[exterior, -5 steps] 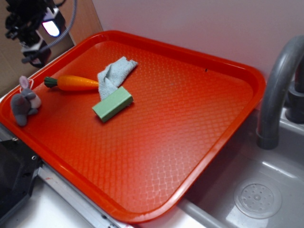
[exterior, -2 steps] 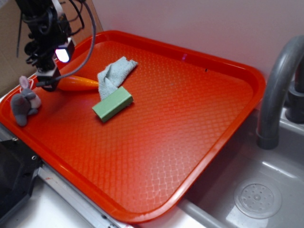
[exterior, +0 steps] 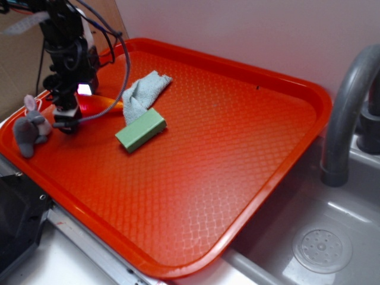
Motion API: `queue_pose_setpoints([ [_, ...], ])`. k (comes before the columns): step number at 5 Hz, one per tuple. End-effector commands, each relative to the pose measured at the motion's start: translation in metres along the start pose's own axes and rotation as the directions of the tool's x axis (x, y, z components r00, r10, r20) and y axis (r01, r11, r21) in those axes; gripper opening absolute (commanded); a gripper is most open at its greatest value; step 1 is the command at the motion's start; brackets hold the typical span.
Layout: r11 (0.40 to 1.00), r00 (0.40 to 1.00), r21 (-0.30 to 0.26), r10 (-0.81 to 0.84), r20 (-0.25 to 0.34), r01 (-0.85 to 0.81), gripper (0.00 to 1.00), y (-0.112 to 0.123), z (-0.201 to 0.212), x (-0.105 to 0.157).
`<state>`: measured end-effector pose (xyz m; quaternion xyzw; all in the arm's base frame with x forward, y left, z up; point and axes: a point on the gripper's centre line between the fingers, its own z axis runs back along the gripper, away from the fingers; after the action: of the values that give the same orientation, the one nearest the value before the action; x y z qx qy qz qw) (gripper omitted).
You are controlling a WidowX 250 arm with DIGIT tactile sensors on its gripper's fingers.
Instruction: Grab the carrot.
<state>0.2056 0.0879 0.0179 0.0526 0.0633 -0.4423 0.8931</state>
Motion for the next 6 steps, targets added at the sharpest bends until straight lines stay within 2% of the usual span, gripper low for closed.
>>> queue_pose_setpoints([
  [1, 0.992, 0.992, 0.041, -0.124, 0.01, 0.123, 0.0, -0.009, -0.005, 0.021],
  [3, 0.992, 0.993, 0.055, -0.116, 0.02, 0.115, 0.0, -0.012, -0.002, 0.021],
  [4, 0.991, 0.997, 0.115, 0.077, -0.026, -0.074, 0.0, -0.017, 0.04, 0.023],
  [5, 0.932, 0.927, 0.112, 0.319, 0.199, -0.345, 0.0, -0.02, 0.093, 0.025],
  [6, 0.824, 0.816, 0.063, 0.544, 0.196, -0.564, 0.0, -0.015, 0.136, 0.017],
])
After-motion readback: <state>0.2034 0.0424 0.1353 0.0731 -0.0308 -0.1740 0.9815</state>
